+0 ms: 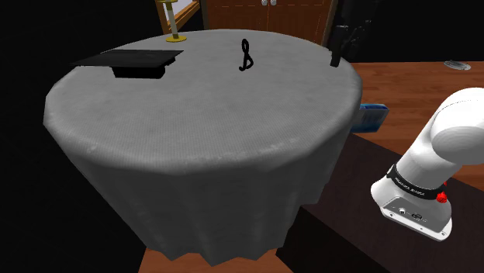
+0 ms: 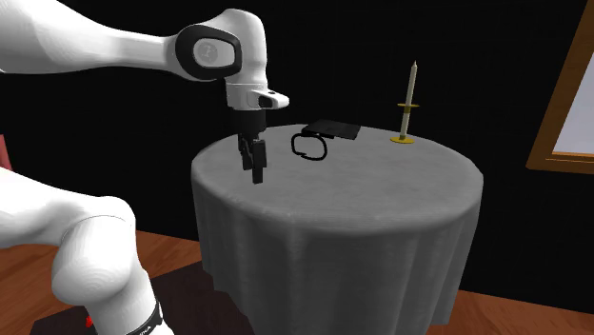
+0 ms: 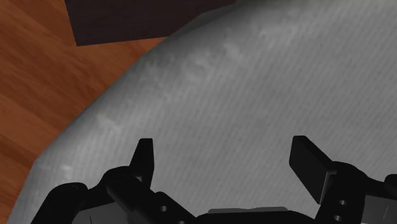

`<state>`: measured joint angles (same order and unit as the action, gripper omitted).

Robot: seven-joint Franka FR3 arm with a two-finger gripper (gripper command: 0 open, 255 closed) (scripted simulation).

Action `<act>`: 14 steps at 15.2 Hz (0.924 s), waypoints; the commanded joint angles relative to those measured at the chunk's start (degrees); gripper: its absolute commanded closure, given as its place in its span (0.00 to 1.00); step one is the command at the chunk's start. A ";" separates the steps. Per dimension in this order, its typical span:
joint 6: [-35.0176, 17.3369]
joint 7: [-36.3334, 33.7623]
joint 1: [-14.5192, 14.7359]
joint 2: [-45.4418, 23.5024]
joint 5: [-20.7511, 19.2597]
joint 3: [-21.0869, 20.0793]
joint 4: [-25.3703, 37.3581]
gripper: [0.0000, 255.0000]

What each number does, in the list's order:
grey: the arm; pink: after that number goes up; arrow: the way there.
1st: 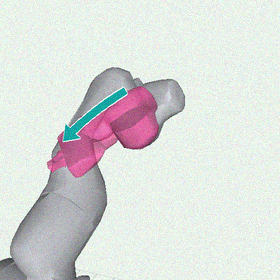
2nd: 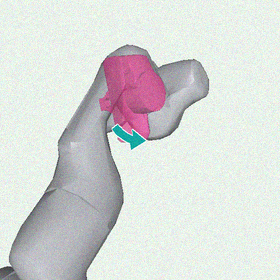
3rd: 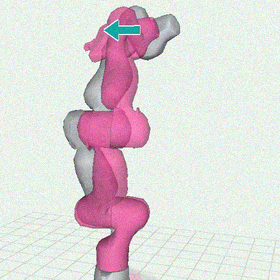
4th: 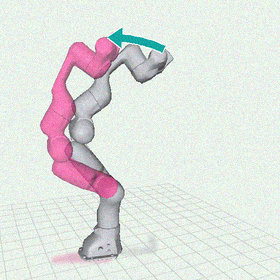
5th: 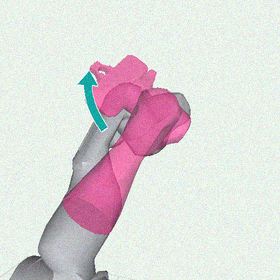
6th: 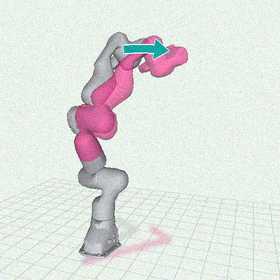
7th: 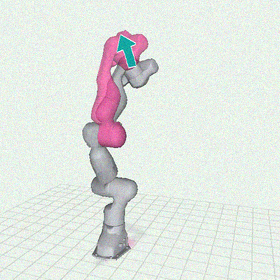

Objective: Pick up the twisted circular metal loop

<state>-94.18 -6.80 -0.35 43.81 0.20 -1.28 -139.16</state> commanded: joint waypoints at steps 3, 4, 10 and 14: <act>0.18 -4.01 -0.03 -4.02 1.86 -1.86 3.65 0.00; 0.31 -5.98 -0.09 -6.07 2.69 -2.73 5.58 0.00; 1.70 -17.61 -0.83 -18.85 6.31 -7.12 18.65 0.00; 3.36 -25.27 -1.32 -27.85 7.50 -9.32 28.86 0.00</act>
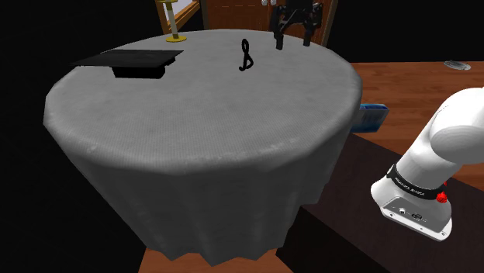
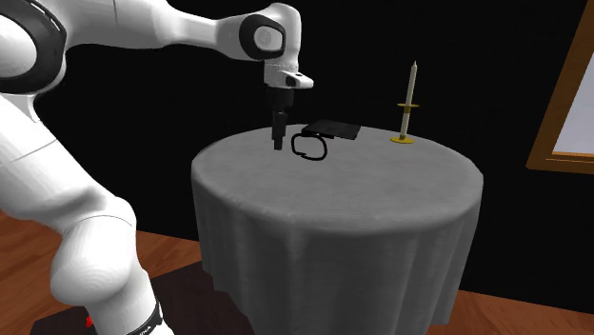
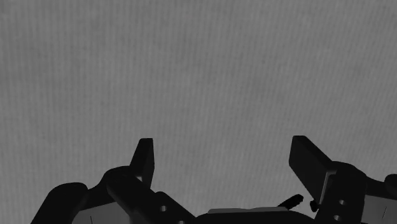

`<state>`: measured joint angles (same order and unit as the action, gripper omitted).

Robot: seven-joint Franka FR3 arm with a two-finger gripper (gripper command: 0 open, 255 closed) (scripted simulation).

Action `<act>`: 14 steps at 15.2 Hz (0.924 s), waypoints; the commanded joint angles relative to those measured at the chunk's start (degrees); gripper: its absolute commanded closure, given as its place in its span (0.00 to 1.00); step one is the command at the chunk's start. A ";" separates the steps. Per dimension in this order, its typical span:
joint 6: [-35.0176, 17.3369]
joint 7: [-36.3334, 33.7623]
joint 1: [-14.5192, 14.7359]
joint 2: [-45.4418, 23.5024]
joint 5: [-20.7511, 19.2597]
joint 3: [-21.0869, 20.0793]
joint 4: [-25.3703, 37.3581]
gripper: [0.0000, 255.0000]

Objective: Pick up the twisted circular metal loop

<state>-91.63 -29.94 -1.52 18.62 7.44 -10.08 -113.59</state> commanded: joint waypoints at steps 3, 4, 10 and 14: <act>2.55 -7.86 -0.28 -9.76 0.59 -1.78 11.90 0.00; 3.24 -9.77 -0.25 -12.22 0.60 -2.11 14.98 0.00; 9.25 -21.04 0.88 -28.49 -0.08 -3.22 37.06 0.00; 6.72 -20.69 0.84 -27.81 0.09 -3.09 33.83 0.00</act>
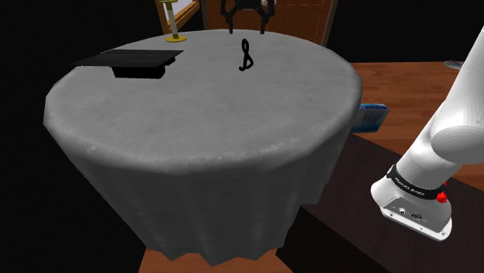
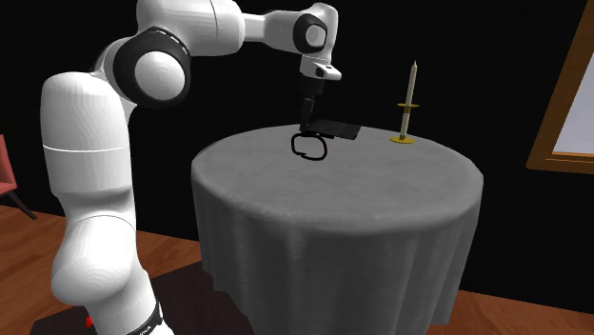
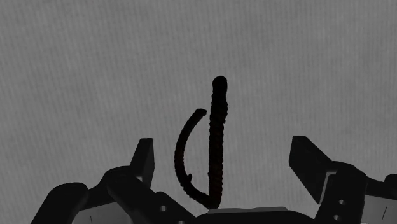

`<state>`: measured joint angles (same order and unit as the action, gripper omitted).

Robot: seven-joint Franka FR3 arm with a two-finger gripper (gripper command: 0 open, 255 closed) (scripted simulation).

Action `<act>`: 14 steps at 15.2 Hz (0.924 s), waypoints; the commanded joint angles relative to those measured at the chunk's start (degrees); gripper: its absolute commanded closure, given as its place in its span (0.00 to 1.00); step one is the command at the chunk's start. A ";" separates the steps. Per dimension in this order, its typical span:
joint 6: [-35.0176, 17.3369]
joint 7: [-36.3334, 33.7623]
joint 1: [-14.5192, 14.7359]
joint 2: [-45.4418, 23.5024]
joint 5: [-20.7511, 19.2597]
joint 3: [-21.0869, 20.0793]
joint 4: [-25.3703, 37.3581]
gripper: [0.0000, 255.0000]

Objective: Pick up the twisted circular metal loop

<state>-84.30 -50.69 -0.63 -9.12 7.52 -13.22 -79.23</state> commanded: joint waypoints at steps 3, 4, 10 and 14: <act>-3.16 0.52 -0.14 0.66 0.15 0.10 -3.83 0.00; -4.47 0.74 -0.17 0.97 0.22 0.11 -5.46 0.00; -4.51 0.72 -0.16 1.02 0.23 0.10 -5.55 1.00; -4.55 0.73 -0.16 1.04 0.23 0.10 -5.61 1.00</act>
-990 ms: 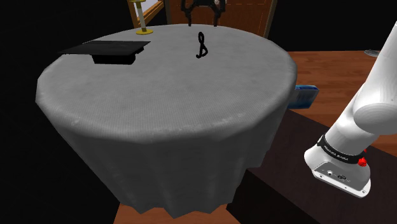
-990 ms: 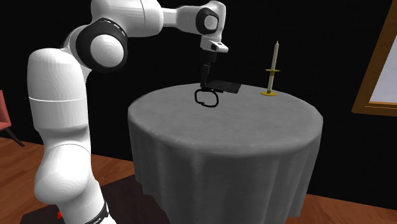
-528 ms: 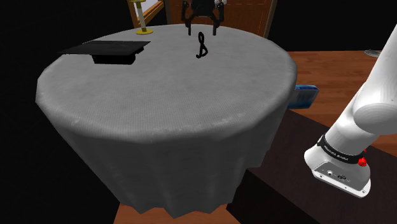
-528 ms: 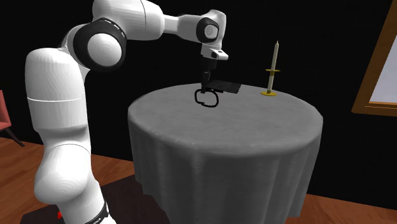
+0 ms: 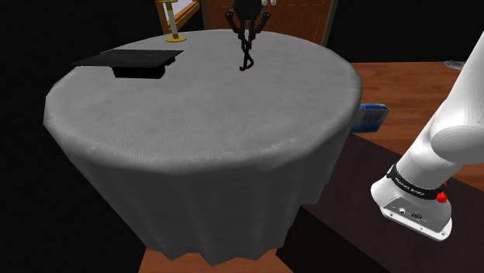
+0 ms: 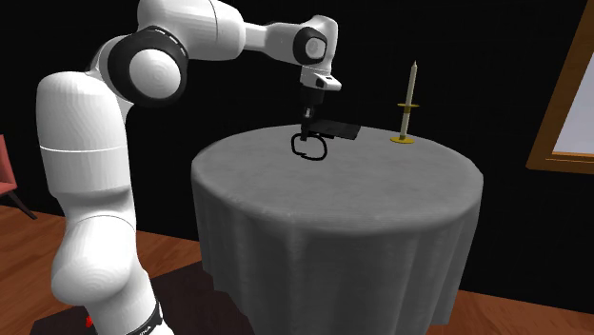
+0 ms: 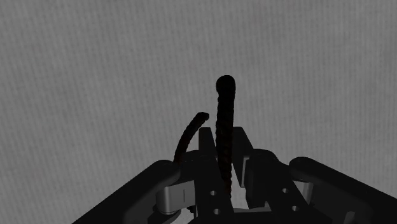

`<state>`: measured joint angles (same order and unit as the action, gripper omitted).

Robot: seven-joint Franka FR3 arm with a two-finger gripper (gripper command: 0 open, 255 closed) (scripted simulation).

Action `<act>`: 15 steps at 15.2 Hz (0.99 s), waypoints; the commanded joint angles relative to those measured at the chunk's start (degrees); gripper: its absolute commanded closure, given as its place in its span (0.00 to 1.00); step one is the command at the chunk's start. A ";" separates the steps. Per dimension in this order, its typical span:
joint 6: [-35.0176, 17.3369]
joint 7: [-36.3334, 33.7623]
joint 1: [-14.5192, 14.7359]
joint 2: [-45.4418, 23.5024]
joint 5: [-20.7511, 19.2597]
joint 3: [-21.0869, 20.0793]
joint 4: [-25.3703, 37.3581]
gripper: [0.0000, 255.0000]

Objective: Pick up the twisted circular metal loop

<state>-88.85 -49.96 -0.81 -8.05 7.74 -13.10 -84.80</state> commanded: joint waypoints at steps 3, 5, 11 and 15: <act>0.91 -0.13 0.02 -0.28 -0.05 -0.01 1.12 1.00; 2.59 -0.42 0.08 -0.73 -0.13 -0.04 3.27 1.00; 7.89 -1.41 0.33 -2.58 -0.47 -0.17 10.45 1.00; 11.73 -2.18 0.62 -4.35 -0.79 -0.29 16.10 1.00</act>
<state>-78.10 -51.85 -0.32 -12.03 7.01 -13.33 -70.06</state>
